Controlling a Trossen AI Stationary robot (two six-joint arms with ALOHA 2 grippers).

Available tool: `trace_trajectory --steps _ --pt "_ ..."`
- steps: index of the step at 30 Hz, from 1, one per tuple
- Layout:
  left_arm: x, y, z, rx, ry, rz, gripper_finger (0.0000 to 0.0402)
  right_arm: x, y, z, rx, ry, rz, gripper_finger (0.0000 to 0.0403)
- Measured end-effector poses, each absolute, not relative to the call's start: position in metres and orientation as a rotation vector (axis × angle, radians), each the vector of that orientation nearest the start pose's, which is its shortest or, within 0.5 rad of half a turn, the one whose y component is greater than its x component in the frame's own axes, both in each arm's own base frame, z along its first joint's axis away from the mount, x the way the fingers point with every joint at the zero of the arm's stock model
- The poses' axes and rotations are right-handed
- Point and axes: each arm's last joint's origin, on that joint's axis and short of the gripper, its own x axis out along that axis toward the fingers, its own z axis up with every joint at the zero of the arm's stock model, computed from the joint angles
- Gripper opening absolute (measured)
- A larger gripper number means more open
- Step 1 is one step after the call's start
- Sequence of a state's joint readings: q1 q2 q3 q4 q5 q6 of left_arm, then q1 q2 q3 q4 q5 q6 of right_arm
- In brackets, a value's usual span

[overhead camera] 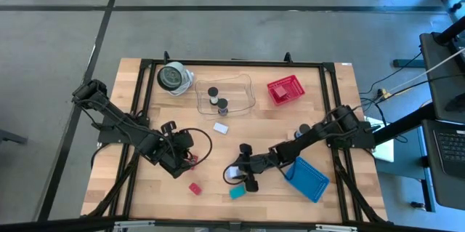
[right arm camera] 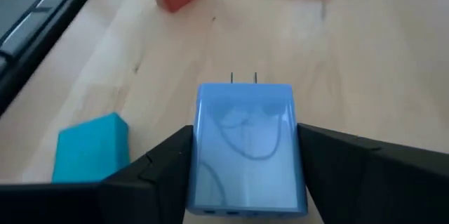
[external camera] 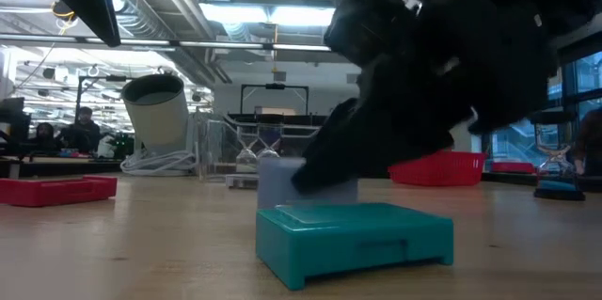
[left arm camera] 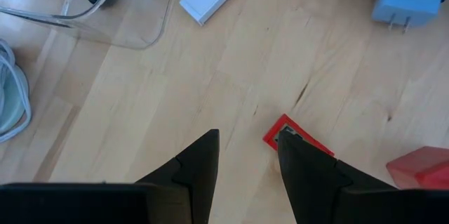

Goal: Pick & Place Office items
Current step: Put the light blue charger adapter into the red bin

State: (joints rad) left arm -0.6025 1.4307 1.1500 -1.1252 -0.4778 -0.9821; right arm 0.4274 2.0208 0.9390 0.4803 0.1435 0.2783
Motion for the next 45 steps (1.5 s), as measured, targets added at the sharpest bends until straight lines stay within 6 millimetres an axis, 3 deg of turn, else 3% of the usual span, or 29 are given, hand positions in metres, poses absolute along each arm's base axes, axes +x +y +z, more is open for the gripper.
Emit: trace_trajectory --steps 5,10,16,21,29,45 --pt "0.214 -0.131 0.262 -0.14 1.086 0.466 0.0143 0.344 0.146 0.135 0.109 0.602 0.132 0.0218" --pt "0.214 -0.13 0.263 -0.115 1.07 0.471 0.0143 0.328 0.117 0.184 0.213 0.62 -0.056 0.022" --pt "0.215 -0.129 0.264 -0.042 1.034 0.48 0.0143 0.285 0.075 0.23 0.263 0.709 -0.322 0.0222" --pt "0.216 -0.128 0.264 -0.018 1.0 0.504 0.0143 0.242 0.039 0.252 0.231 0.775 -0.608 0.0223" --pt "0.218 -0.124 0.265 0.008 1.003 0.508 0.0143 0.203 -0.009 0.267 0.274 0.805 -0.948 0.0223" --pt "0.221 -0.118 0.264 0.0 1.012 0.524 0.0143 0.201 -0.082 0.248 0.301 0.893 -1.313 0.0224"
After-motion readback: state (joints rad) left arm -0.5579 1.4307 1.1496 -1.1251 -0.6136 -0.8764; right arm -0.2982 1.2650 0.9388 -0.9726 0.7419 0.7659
